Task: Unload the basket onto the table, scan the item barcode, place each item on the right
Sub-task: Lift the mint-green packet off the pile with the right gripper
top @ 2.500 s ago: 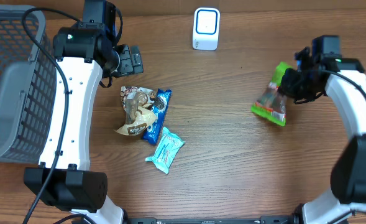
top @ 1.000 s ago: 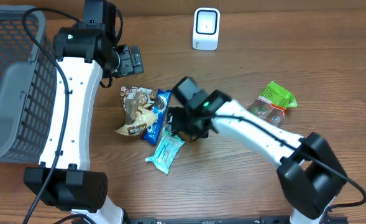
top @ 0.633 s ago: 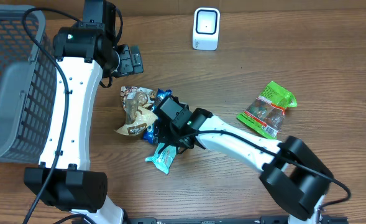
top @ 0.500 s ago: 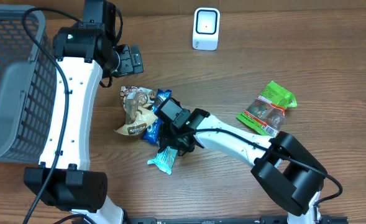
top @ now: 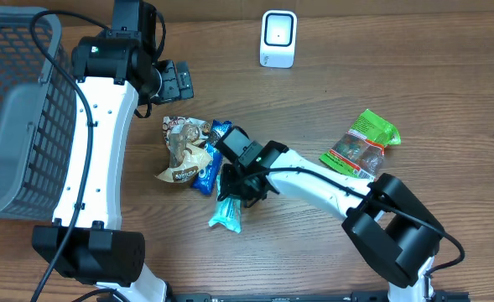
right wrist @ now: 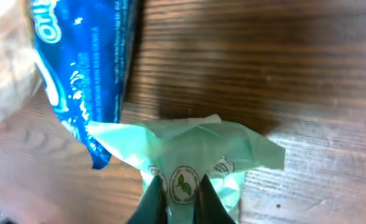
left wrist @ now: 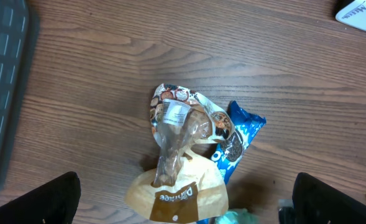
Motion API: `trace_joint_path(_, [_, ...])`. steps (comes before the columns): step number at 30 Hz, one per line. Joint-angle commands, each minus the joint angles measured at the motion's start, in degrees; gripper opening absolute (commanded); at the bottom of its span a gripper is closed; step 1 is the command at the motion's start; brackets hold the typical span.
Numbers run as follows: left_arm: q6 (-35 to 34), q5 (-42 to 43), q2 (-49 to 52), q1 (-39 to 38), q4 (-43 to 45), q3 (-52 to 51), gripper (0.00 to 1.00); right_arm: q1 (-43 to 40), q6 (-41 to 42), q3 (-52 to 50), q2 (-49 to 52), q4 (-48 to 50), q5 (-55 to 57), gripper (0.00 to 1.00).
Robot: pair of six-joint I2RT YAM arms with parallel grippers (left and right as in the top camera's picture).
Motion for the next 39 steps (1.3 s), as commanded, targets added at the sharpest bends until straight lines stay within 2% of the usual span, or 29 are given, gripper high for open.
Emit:
trace_joint_path(1, [-0.17, -0.31, -0.52, -0.07, 0.07, 0.94, 1.0, -4.92, -14.62, 2.45, 0.0, -0.46, -10.08, 0.04])
trace_joint_path(3, [-0.17, -0.31, -0.52, -0.07, 0.07, 0.94, 1.0, -8.02, -20.94, 2.8, -0.46, -1.11, -17.46, 0.04])
trace_joint_path(4, [-0.17, -0.31, -0.52, -0.07, 0.07, 0.94, 1.0, -12.48, -29.68, 2.8, -0.94, -1.73, -30.49, 0.04])
trace_joint_path(6, [-0.17, -0.28, -0.52, -0.07, 0.09, 0.94, 1.0, -17.92, -36.98, 2.8, -1.03, -1.79, -47.15, 0.04])
trace_joint_path(8, [-0.17, -0.28, -0.52, -0.07, 0.07, 0.94, 1.0, -21.42, -39.28, 2.8, -1.03, -1.68, -55.25, 0.04])
trace_joint_path(16, [-0.17, -0.28, -0.52, -0.07, 0.07, 0.94, 1.0, -30.34, -40.5, 2.78, -1.03, 1.27, -73.29, 0.04])
trace_joint_path(18, [-0.17, -0.31, -0.52, -0.07, 0.09, 0.94, 1.0, -32.33, -38.12, 2.84, -1.03, 1.77, -73.94, 0.04])
trace_joint_path(24, [-0.17, -0.31, -0.52, -0.07, 0.09, 0.94, 1.0, -35.36, -38.82, 2.84, -1.03, 1.81, -73.96, 0.04])
trace_joint_path(27, [-0.17, -0.28, -0.52, -0.07, 0.07, 0.94, 1.0, -35.93, -40.72, 2.82, -1.03, 0.76, -66.77, 0.04])
trace_joint_path(28, [-0.17, -0.28, -0.52, -0.07, 0.07, 0.94, 1.0, -35.45, -41.4, 2.82, -1.03, -0.98, -60.43, 0.04])
trace_joint_path(30, [-0.17, -0.28, -0.52, -0.07, 0.09, 0.94, 1.0, -33.33, -46.01, 2.82, -1.03, -4.11, -58.18, 0.04])
trace_joint_path(32, [-0.17, -0.28, -0.52, -0.07, 0.07, 0.94, 1.0, -31.19, -45.86, 2.82, -1.01, -5.73, -53.2, 0.04])
trace_joint_path(35, [-0.17, -0.28, -0.52, -0.07, 0.07, 0.94, 1.0, -28.7, -36.35, 2.82, -1.01, -8.48, -30.6, 0.04])
trace_joint_path(37, [-0.17, -0.31, -0.52, -0.07, 0.07, 0.94, 1.0, -25.68, -28.04, 2.82, -1.03, -11.96, -8.55, 0.04])
trace_joint_path(39, [-0.17, -0.28, -0.52, -0.07, 0.07, 0.94, 1.0, -22.93, -27.5, 2.84, -1.03, -13.07, 0.22, 0.04])
